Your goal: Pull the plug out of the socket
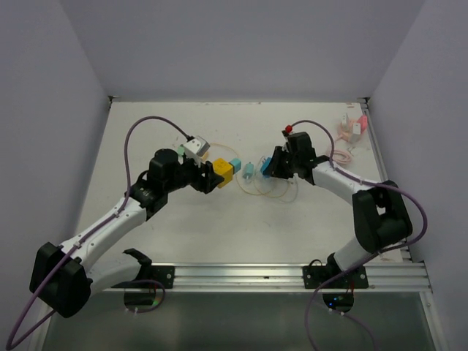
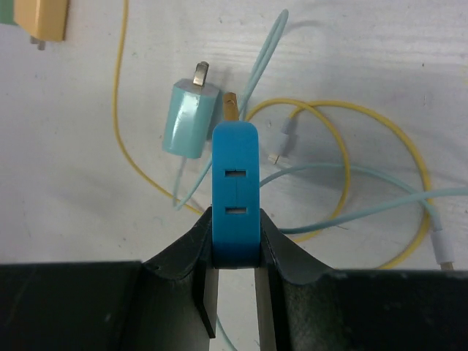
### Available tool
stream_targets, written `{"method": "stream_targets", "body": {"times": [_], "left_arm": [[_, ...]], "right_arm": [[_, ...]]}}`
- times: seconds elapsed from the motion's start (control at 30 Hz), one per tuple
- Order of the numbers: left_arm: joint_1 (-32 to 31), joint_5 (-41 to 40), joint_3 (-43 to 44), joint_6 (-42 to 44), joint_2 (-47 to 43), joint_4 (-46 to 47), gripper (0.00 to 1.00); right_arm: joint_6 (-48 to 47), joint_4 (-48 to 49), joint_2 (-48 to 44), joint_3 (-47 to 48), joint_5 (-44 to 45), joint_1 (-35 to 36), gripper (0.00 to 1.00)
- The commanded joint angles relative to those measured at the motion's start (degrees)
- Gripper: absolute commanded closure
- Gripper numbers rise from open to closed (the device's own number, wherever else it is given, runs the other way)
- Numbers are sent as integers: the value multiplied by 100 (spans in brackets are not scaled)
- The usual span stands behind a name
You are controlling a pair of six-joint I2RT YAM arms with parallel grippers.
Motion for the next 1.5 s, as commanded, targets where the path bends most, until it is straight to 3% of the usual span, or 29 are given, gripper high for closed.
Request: {"method": "stream_targets", "body": {"times": [0.0,0.07,0.1,0.23,0.43,0.83,1.2,1.47], "left_arm": [[36,487,32,51,-172,497,100],[36,523,41,33,-173,515,100],[45,566,41,33,-181,524,100],[36,584,41,42,-164,541,100],[36,699,93,51,3,603,100],[36,796,208,24,153,647,100],[36,875,49,-125,179,936,100],[36,849,-91,-502,83,1402,100]], "right_arm": [[461,346,358,131,-122,-3,86],[531,363,429,122,-113,-3,77],[540,346,429,113,-87,-3,65],[392,13,253,113,141,-12,41],[-118,-594,-230,210,239,-12,26],[-936,-1121,-802,605,-1070,-12,22],[337,-508,-1083,667,-1300,111,22],[1814,257,-1276,342,-1247,182,14]]}}
